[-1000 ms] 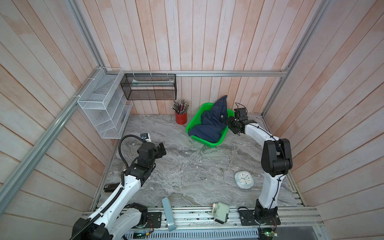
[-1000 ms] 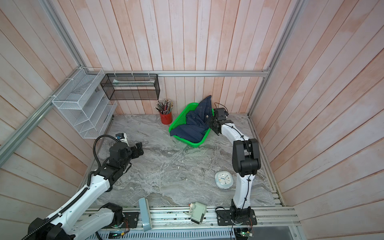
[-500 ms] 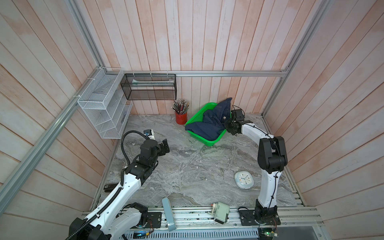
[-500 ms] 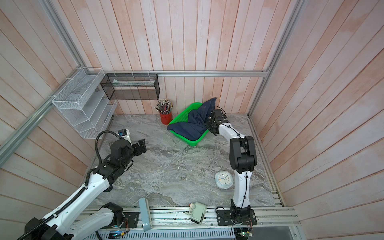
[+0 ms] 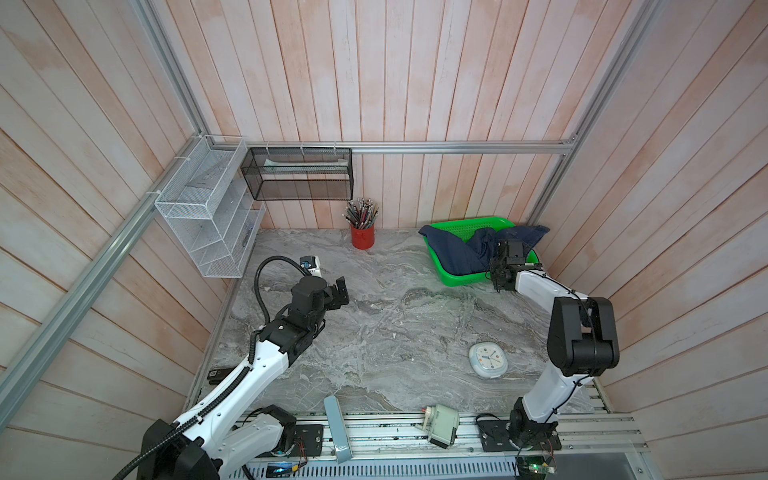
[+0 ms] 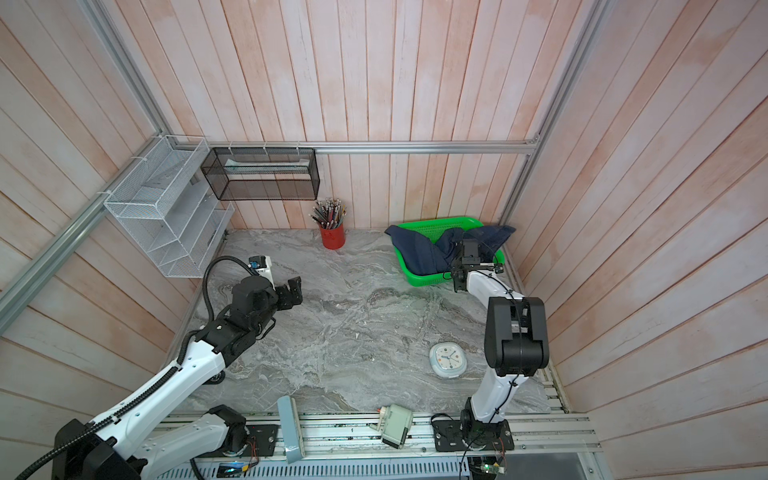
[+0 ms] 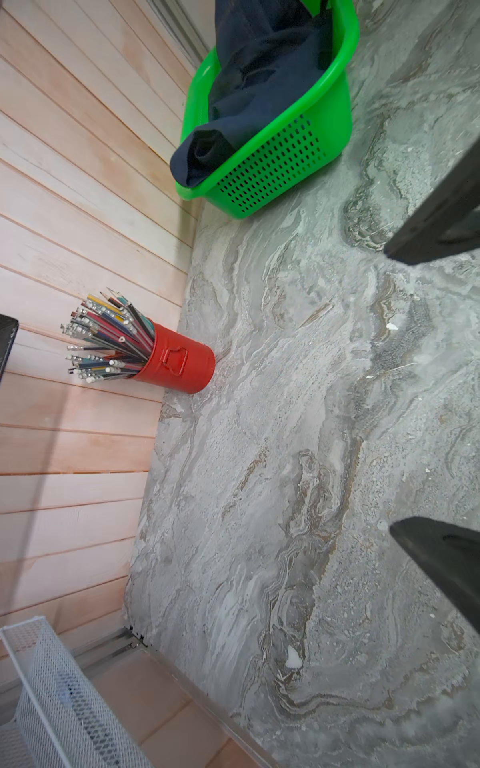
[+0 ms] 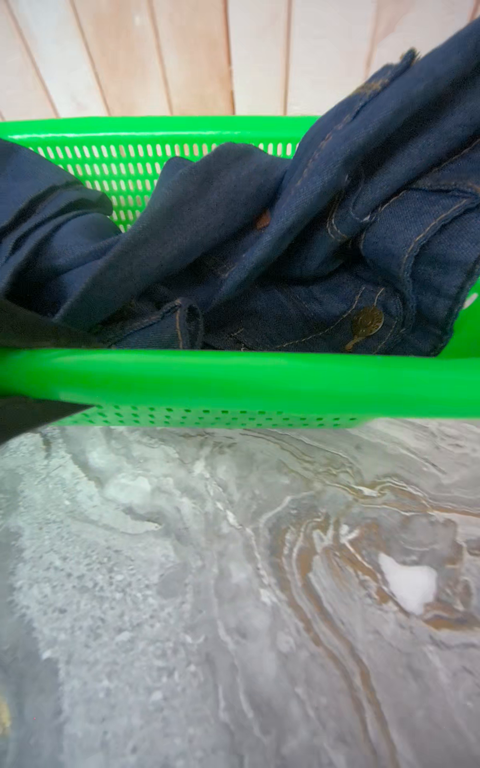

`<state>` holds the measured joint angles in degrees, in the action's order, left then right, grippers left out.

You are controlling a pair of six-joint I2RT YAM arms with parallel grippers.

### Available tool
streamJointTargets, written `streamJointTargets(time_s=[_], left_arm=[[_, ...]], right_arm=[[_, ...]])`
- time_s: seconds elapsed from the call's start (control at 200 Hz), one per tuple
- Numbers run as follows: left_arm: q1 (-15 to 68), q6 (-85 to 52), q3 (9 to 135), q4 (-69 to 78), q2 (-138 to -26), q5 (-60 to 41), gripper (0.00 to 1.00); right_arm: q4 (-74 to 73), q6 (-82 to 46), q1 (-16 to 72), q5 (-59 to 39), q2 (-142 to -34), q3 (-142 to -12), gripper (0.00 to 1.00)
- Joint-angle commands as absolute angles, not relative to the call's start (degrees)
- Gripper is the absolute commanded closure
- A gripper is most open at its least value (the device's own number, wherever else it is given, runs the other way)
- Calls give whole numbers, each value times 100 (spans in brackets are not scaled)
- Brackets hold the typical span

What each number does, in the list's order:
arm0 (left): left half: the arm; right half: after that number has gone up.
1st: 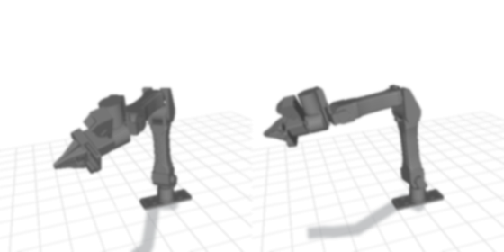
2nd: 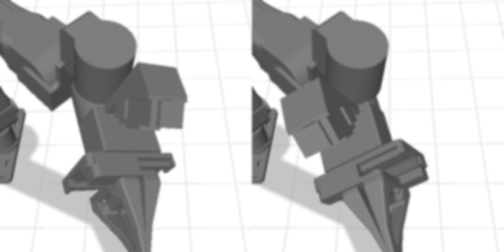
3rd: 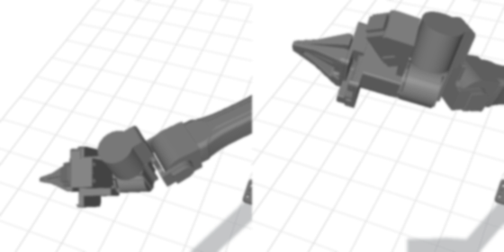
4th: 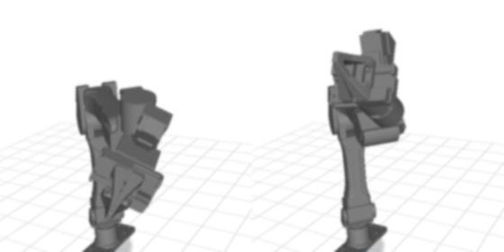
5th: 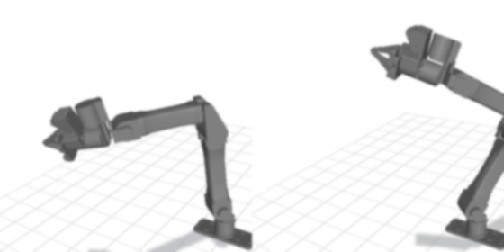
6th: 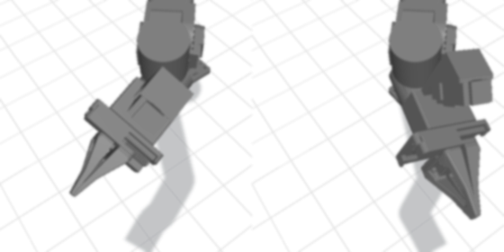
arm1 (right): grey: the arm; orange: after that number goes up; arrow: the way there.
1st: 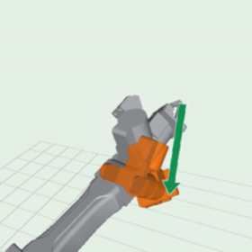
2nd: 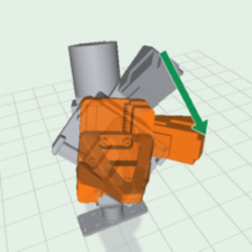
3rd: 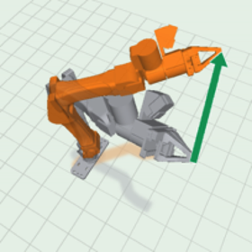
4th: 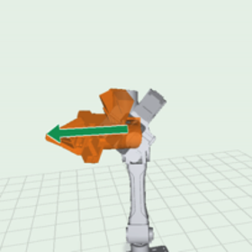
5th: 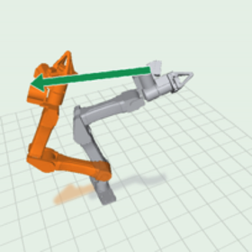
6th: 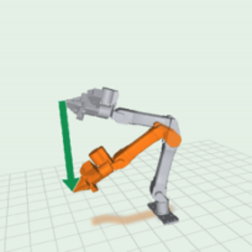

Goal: Fold and stack the trousers

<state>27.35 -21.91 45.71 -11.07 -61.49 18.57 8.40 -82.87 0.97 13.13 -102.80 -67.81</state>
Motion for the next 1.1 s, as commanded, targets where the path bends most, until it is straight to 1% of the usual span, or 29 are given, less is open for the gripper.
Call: streamJointTargets(time_s=[0.0,0.385,0.485,0.57,0.685,0.73,0.74,0.775,0.795,0.81,0.835,0.85,0.86,0.905,0.94,1.09], left_arm=[[2879,-2101,4805,-910,-6283,2037,3],[3011,-1947,4994,-788,-6512,2105,3],[3018,-1947,5028,-782,-6580,2101,3],[3032,-1949,5045,-788,-6594,2101,3],[3041,-1952,5044,-791,-6550,2125,3],[3050,-1951,5045,-778,-6539,2132,3],[3050,-1951,5045,-781,-6533,2135,3],[3050,-1956,5045,-781,-6521,2135,3],[3047,-1953,5049,-777,-6521,2143,3],[3049,-1956,5050,-787,-6513,2144,3],[3057,-1958,5054,-788,-6510,2145,3],[3058,-1963,5054,-797,-6500,2145,3],[3059,-1965,5054,-804,-6499,2145,3],[3067,-1973,5054,-821,-6486,2153,3],[3076,-1978,5052,-832,-6471,2162,3],[3103,-2004,5011,-857,-6381,2188,3]], right_arm=[[739,-8582,-30,1268,-10716,-7156,100],[674,-8610,-282,1349,-11641,-8197,100],[713,-8527,-282,1324,-11735,-8378,84],[759,-8414,-281,1362,-11716,-8479,68],[900,-8174,-295,1449,-11664,-8690,54],[993,-8100,-306,1421,-11663,-8813,47],[1028,-8089,-310,1412,-11670,-8852,44],[1119,-8082,-312,1340,-11676,-8952,37],[1195,-7930,-330,1293,-11676,-9022,34],[1251,-7865,-330,1260,-11668,-9063,28],[1327,-7805,-331,1224,-11644,-9122,25],[1376,-7766,-331,1208,-11627,-9151,15],[1401,-7734,-333,1196,-11603,-9168,12],[1546,-7644,-330,1142,-11498,-9207,3],[1637,-7550,-334,1079,-11382,-9206,2],[2446,-6878,-333,993,-10900,-9393,2]])
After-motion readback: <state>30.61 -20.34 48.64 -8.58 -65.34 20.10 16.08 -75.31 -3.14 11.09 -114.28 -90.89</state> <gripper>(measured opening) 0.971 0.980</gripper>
